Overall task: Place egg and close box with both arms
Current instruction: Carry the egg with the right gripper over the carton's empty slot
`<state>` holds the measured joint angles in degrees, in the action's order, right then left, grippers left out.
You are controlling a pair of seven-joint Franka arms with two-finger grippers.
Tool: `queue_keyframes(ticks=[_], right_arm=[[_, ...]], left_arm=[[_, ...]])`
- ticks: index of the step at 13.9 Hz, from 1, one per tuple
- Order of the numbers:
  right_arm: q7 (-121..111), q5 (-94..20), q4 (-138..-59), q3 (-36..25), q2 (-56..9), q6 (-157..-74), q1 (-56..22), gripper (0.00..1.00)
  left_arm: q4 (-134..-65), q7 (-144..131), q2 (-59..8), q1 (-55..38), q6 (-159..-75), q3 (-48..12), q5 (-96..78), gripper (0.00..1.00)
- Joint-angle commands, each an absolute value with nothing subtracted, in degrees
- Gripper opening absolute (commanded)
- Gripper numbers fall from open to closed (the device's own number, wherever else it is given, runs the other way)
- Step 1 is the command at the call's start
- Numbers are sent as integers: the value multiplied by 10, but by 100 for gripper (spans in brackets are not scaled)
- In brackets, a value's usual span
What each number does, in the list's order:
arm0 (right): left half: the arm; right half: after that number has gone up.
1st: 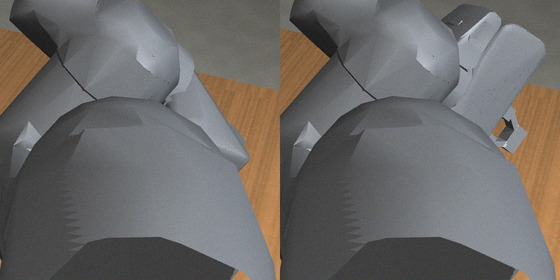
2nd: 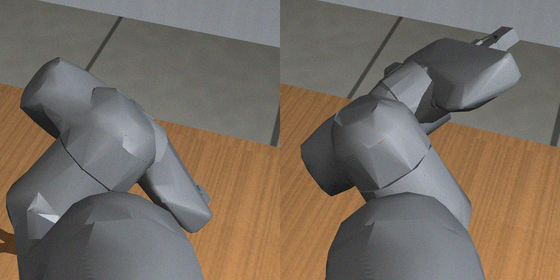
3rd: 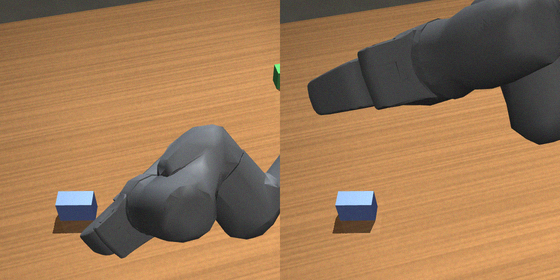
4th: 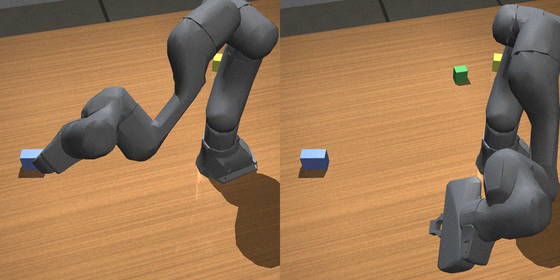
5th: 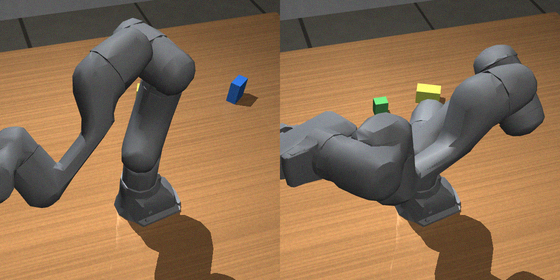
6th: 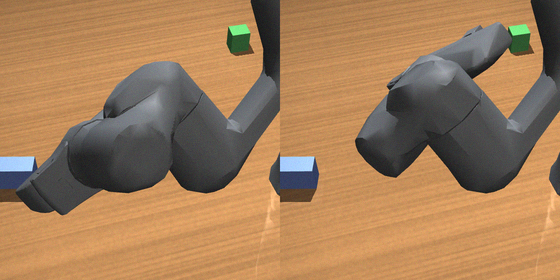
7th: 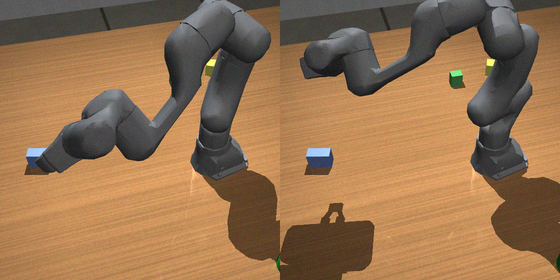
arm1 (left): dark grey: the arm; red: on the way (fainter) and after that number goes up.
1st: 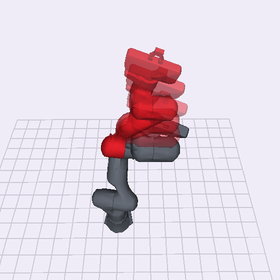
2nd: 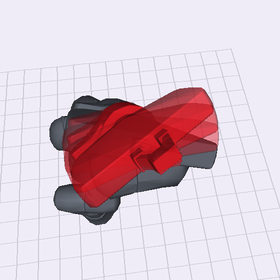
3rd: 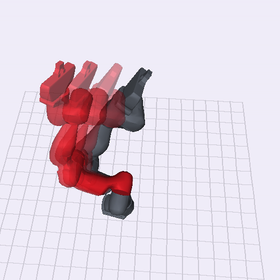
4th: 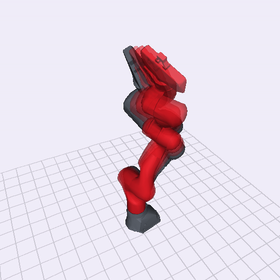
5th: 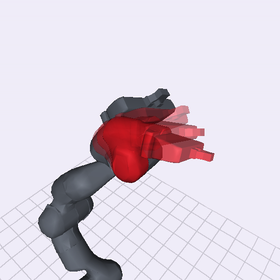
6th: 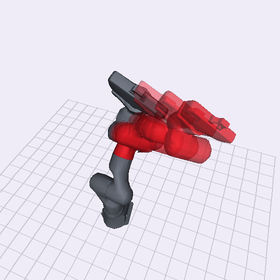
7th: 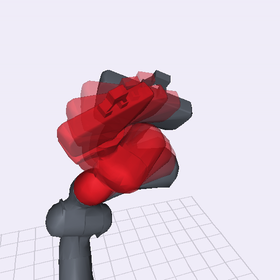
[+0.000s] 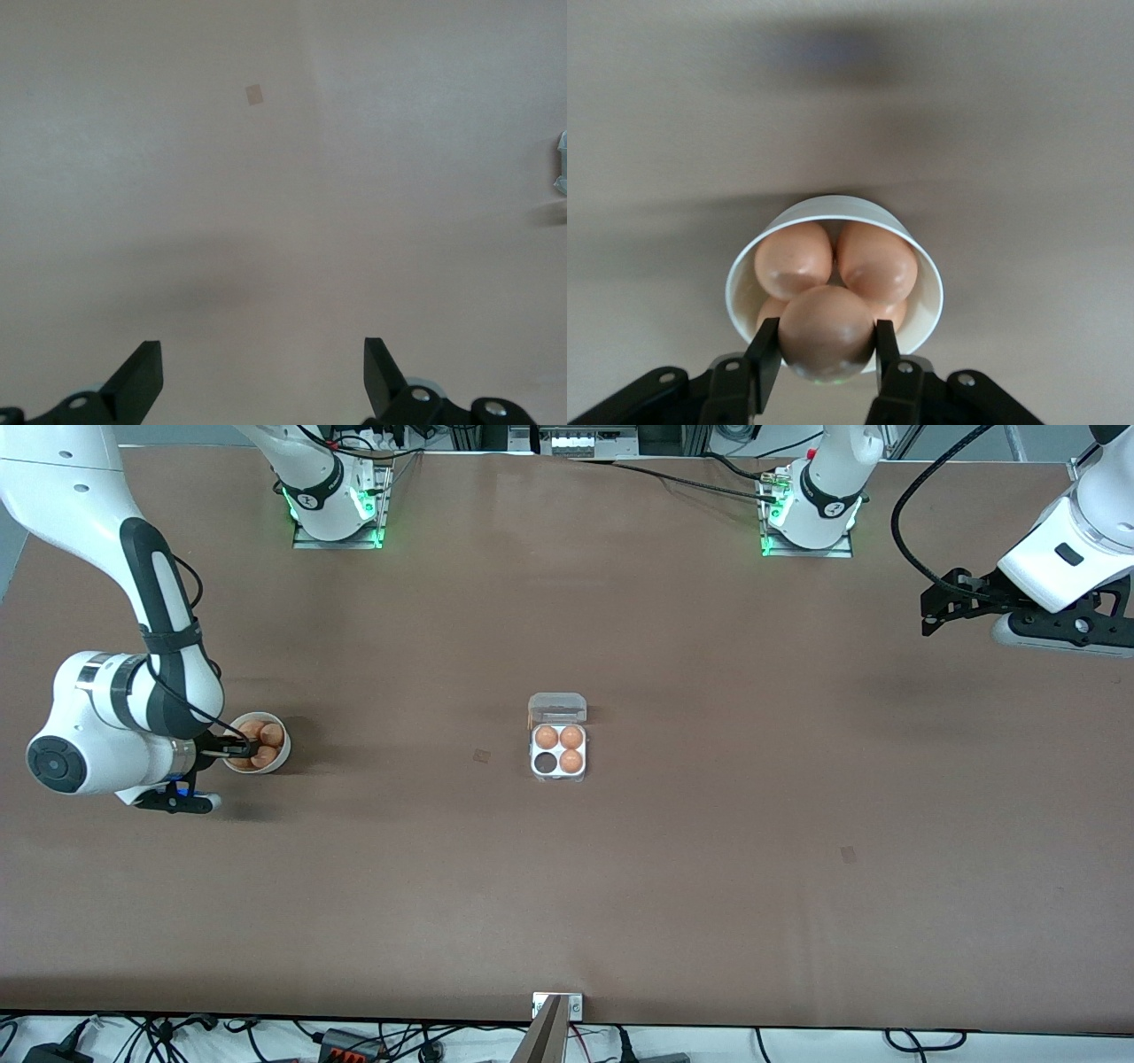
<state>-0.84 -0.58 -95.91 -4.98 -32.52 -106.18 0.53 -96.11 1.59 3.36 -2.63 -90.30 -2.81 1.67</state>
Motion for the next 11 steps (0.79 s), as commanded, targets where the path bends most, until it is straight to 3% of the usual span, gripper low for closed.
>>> queue_keyframes(ticks=[1, 3, 7, 11], right_arm=[[-12, -9, -880, -38, -324, -971, 6, 26], [-14, -9, -812, -9, -326, -914, 2, 26], [1, -8, -775, 64, -329, -921, -33, 23], [16, -9, -771, 71, -344, -1015, -121, 21]], left_arm=[[-944, 27, 28, -25, -889, -29, 12, 100], [-944, 27, 28, -25, -889, -29, 12, 100], [-944, 26, 28, -25, -889, -29, 12, 100], [-944, 27, 28, -25, -888, -29, 12, 100]])
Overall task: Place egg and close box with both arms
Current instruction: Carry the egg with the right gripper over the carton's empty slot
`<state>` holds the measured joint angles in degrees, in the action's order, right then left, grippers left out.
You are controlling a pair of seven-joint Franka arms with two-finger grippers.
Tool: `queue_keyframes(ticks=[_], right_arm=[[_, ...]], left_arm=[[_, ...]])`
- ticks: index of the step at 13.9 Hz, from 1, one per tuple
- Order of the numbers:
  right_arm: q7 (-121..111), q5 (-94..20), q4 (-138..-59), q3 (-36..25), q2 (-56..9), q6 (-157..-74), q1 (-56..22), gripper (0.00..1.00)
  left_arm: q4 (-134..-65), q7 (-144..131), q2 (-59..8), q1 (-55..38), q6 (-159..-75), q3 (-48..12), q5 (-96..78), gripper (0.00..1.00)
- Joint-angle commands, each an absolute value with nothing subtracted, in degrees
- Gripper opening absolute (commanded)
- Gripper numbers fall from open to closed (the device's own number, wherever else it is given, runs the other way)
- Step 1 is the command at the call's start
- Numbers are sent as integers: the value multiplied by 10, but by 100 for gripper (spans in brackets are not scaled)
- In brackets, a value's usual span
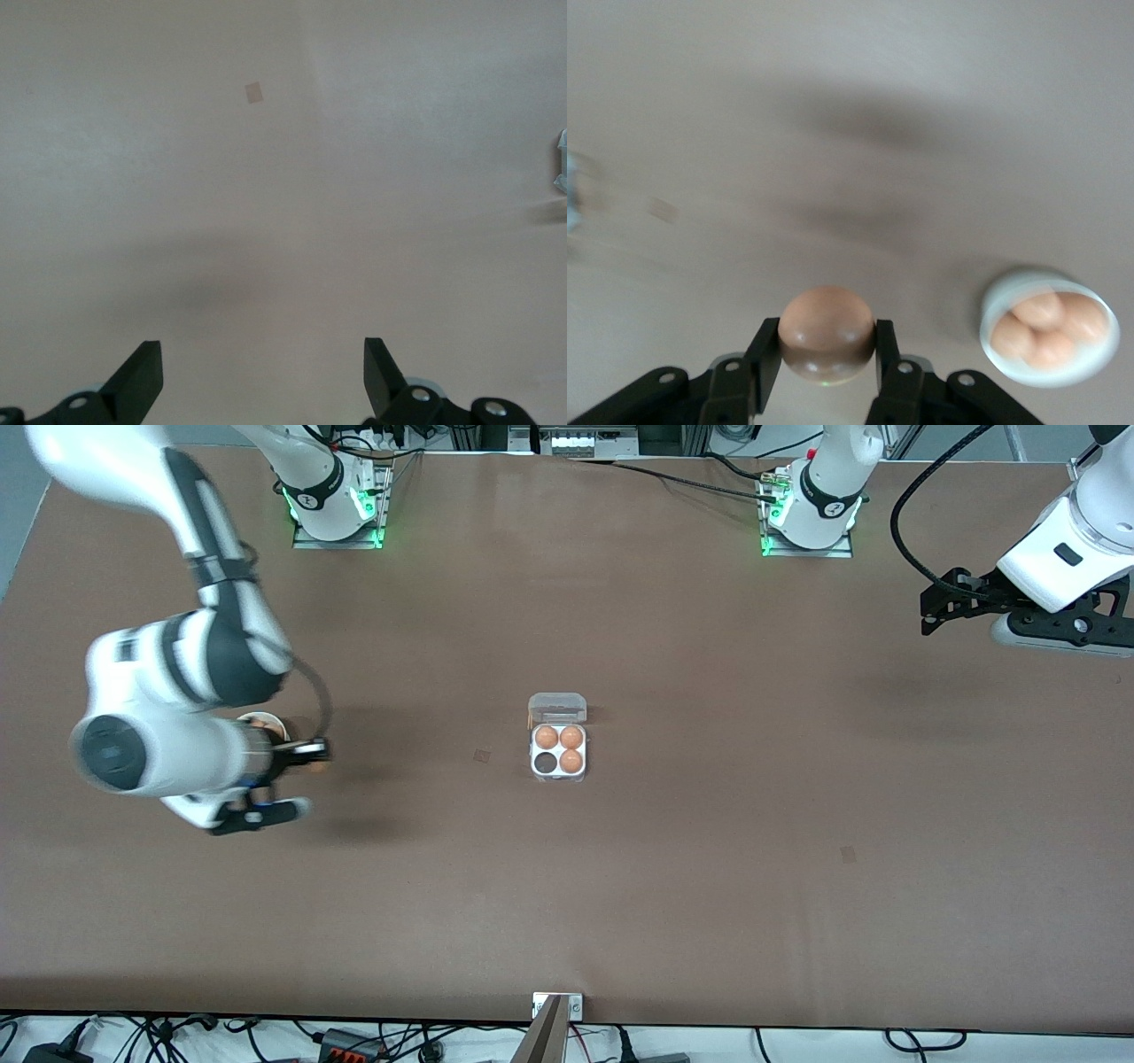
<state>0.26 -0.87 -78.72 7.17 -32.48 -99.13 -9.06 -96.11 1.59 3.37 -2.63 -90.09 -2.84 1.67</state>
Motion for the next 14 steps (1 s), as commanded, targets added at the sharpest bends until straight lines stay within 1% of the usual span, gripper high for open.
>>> queue_keyframes(ticks=[1, 5, 8, 10, 14], right_arm=[[38, -9, -771, 71, -347, -1039, -140, 21], [123, -9, -770, 72, -379, -1146, -209, 21], [202, -21, -769, 73, -397, -1179, -255, 21], [250, -43, -768, 73, -410, -1215, -278, 21], [299, -46, -768, 73, -440, -1264, -304, 21]], left_arm=[[-944, 26, 28, -25, -888, -29, 12, 100], [-944, 27, 28, -25, -888, -29, 12, 100], [-944, 27, 28, -25, -888, -29, 13, 100], [-944, 26, 28, -25, -888, -29, 13, 100], [-944, 27, 28, -25, -888, -29, 13, 100]])
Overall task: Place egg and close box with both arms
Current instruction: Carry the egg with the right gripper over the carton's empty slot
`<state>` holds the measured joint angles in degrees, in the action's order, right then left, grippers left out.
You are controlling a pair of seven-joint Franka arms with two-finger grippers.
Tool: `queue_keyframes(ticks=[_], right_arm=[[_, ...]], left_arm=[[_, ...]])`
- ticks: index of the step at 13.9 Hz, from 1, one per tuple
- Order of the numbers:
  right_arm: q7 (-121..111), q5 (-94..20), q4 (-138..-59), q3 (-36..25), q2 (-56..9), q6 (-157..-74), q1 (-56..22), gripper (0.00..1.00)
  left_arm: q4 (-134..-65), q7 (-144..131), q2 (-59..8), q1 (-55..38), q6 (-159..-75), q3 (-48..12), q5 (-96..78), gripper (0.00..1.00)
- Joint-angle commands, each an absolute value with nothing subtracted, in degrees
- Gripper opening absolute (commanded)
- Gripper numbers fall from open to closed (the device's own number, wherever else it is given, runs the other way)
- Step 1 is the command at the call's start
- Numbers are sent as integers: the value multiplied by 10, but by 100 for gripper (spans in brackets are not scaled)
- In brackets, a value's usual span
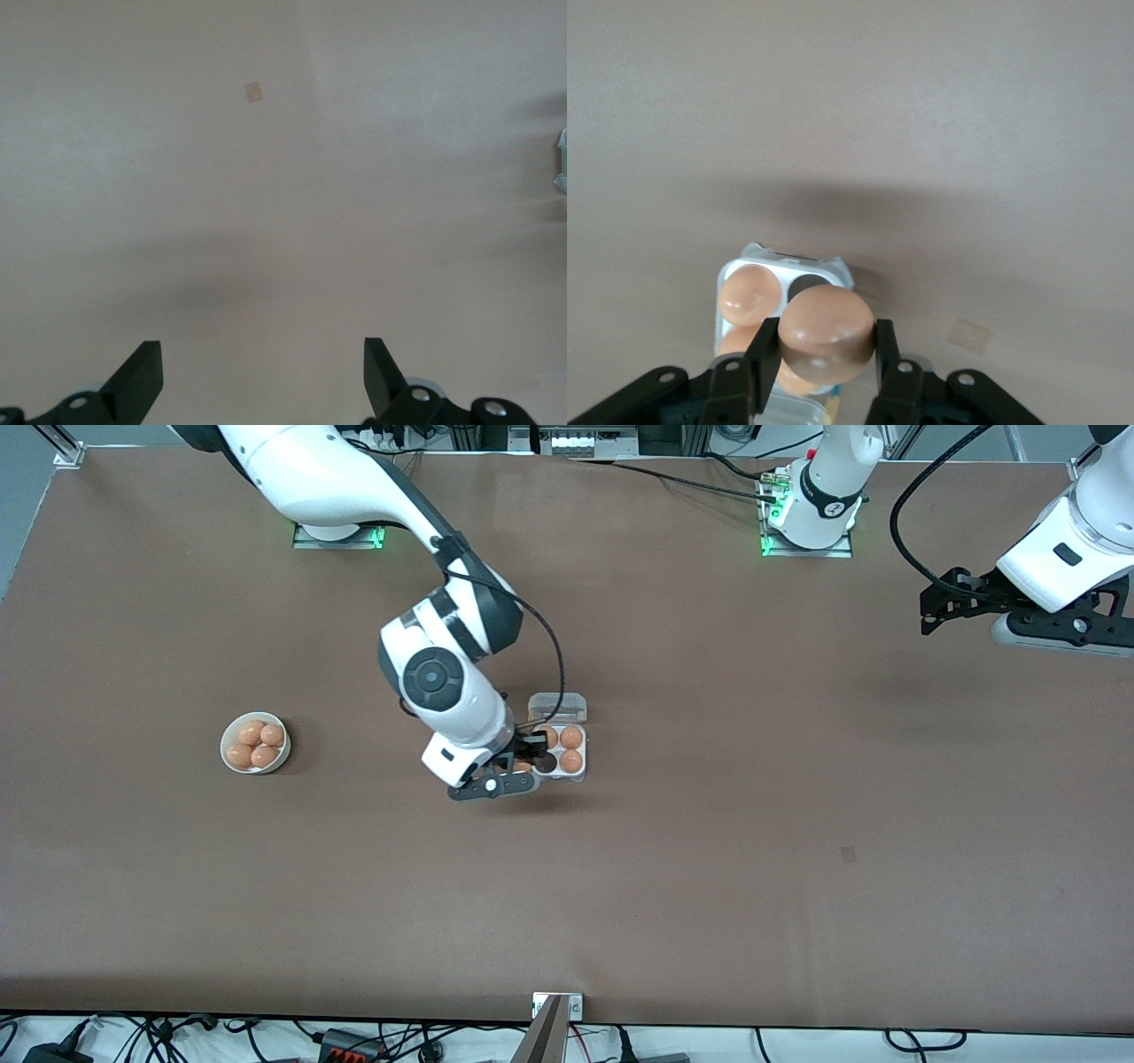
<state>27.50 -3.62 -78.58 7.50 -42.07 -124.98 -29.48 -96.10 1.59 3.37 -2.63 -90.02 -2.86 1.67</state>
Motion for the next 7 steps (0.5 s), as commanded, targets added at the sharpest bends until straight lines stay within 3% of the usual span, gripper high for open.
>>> queue_keyframes(ticks=[1, 7], right_arm=[[310, -45, -768, 72, -447, -1280, -310, 21], [313, -47, -768, 72, -472, -1296, -312, 21]], left_arm=[[-944, 27, 28, -25, -888, -29, 13, 100], [-944, 27, 28, -26, -887, -29, 13, 100]])
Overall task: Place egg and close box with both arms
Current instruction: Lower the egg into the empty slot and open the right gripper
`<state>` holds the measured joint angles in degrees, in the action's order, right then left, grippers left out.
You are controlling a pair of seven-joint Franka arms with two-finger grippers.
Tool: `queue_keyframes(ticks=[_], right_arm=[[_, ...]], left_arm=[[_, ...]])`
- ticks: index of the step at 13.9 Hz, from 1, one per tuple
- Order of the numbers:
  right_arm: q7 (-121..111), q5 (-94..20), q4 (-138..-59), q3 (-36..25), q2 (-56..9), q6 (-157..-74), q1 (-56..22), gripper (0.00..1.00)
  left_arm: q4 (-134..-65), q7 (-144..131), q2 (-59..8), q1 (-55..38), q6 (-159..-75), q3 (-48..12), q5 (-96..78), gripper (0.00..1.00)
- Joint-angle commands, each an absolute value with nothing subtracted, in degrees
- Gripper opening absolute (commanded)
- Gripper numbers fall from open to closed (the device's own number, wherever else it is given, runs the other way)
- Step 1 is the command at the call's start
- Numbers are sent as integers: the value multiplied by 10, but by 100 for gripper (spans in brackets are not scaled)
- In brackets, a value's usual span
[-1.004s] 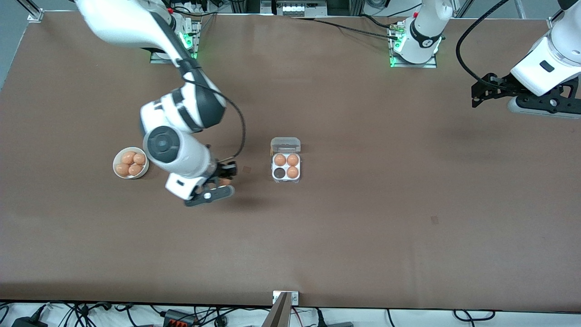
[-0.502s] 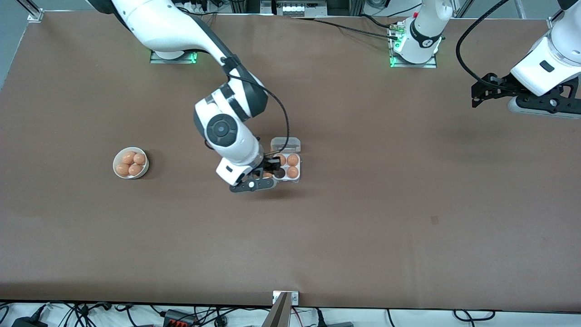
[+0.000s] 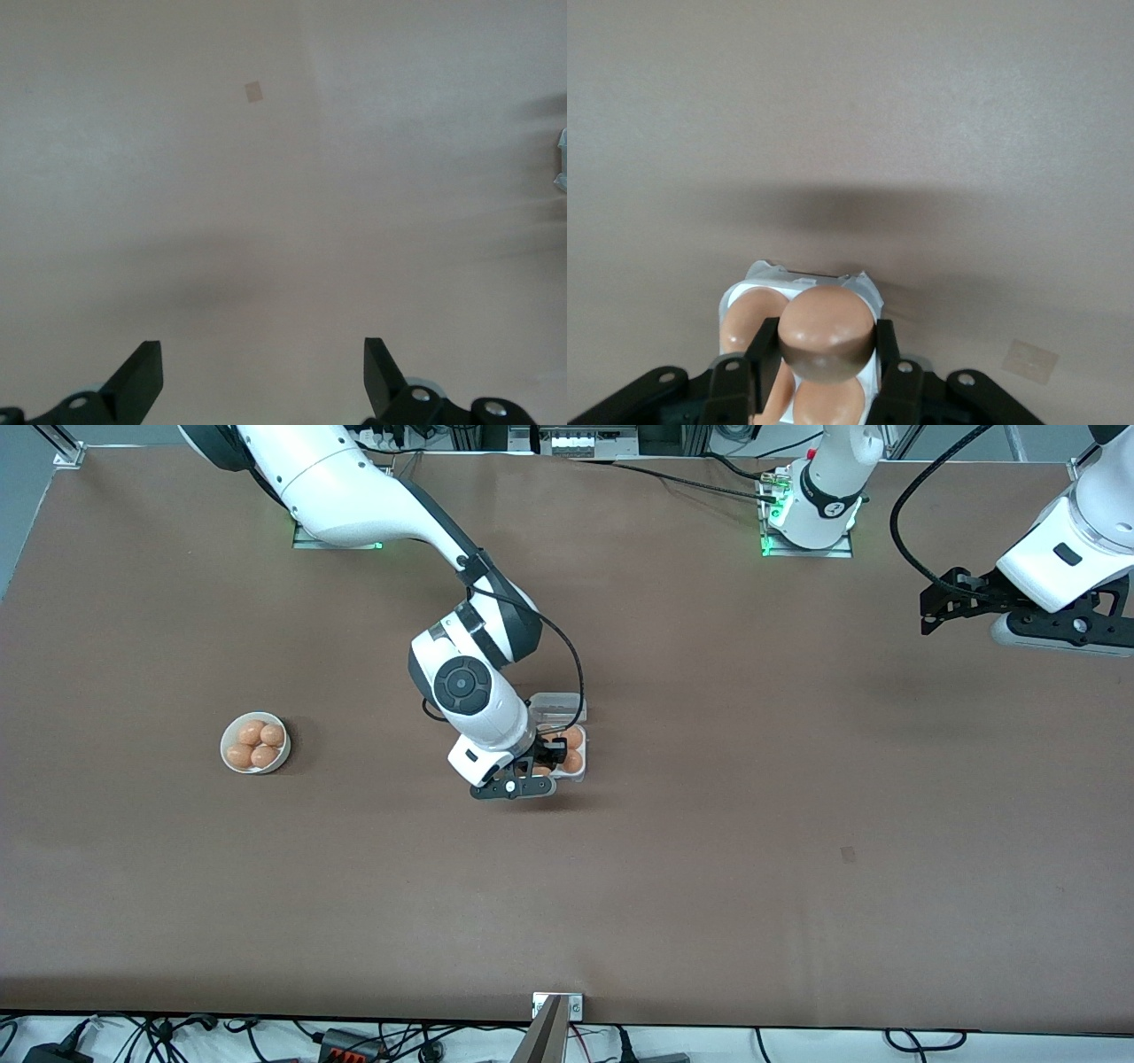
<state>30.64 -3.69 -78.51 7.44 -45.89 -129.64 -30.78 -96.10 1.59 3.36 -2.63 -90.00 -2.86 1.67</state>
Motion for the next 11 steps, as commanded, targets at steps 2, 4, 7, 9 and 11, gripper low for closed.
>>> queue_keyframes(ticks=[2, 4, 7, 9, 11], right_arm=[[314, -47, -771, 72, -473, -1295, -313, 21], [314, -47, -772, 72, -473, -1291, -316, 22], [314, -47, -772, 73, -477, -1295, -316, 22], [316, -47, -772, 73, -480, -1295, -323, 22], [316, -47, -772, 73, -484, -1295, -327, 22]], left_arm=[[-944, 27, 28, -26, -886, -29, 12, 100], [-944, 27, 28, -26, -879, -29, 12, 100], [-944, 28, 28, -25, -878, -29, 11, 100], [-944, 27, 28, -25, -878, -29, 12, 100], [-944, 28, 28, -25, -878, -29, 12, 100]])
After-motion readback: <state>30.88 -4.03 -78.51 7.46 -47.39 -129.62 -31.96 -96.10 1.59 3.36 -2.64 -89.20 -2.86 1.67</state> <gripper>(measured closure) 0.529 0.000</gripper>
